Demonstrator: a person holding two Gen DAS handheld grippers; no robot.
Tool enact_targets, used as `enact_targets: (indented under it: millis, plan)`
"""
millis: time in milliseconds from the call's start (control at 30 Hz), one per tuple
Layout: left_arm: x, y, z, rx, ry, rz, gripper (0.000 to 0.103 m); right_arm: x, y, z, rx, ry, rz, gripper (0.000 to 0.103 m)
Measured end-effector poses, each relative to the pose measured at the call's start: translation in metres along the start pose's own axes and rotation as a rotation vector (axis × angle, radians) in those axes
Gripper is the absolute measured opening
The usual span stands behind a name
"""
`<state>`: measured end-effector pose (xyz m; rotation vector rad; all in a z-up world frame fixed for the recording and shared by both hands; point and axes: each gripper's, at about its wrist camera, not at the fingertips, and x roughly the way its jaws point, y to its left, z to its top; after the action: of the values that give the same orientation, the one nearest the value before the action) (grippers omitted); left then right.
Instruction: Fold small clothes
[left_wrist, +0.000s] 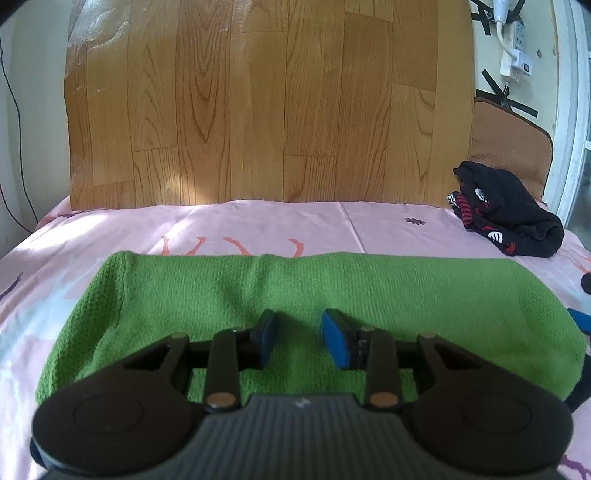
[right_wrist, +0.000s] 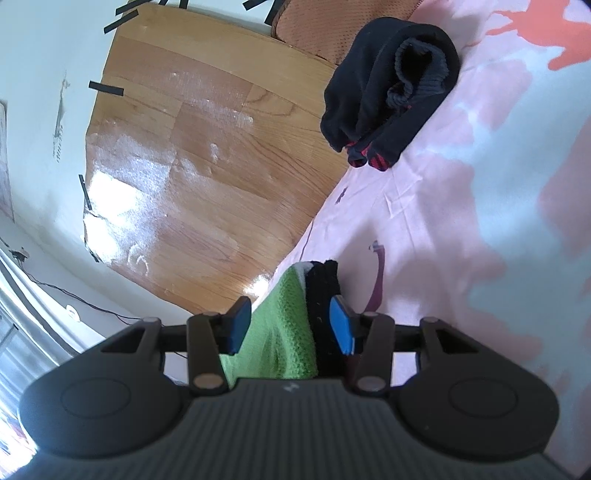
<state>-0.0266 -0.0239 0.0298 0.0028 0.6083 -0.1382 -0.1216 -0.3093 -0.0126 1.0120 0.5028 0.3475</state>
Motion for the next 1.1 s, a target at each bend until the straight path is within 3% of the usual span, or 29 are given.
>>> enact_targets:
  millis: [967, 1100]
  plan:
    - [-0.003, 0.014, -0.002, -0.077, -0.012, -0.073, 0.033, 0.011, 0.026, -0.017, -0.179, 0.013, -0.170, 0.057]
    - [-0.003, 0.015, -0.002, -0.082, -0.013, -0.077, 0.033, 0.006, 0.032, -0.016, -0.180, 0.025, -0.204, 0.070]
